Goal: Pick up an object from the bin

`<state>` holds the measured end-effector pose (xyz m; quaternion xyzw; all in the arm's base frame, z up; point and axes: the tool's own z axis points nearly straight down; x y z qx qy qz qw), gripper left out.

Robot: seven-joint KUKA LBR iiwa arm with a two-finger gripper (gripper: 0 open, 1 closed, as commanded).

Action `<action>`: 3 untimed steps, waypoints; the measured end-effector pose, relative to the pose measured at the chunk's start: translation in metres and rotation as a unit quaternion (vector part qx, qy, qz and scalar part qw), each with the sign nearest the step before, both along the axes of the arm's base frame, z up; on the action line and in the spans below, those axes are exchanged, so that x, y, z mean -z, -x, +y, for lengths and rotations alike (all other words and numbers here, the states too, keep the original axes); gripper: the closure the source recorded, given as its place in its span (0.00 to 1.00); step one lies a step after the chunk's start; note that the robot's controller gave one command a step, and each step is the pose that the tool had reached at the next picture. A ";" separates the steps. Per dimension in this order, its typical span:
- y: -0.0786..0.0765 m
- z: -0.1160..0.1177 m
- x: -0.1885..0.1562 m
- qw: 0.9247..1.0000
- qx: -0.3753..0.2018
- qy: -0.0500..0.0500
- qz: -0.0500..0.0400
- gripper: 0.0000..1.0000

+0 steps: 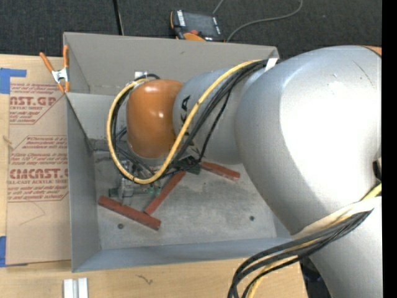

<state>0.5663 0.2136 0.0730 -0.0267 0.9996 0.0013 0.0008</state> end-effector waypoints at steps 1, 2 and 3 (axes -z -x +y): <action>0.000 0.000 0.001 1.000 0.000 0.000 0.001 0.00; 0.000 0.000 0.000 1.000 0.000 0.000 0.001 1.00; 0.019 -0.006 -0.159 1.000 0.009 -0.001 -0.004 1.00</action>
Offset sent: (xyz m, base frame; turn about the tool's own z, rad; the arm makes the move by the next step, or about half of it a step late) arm 0.0000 0.0000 0.0000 0.0000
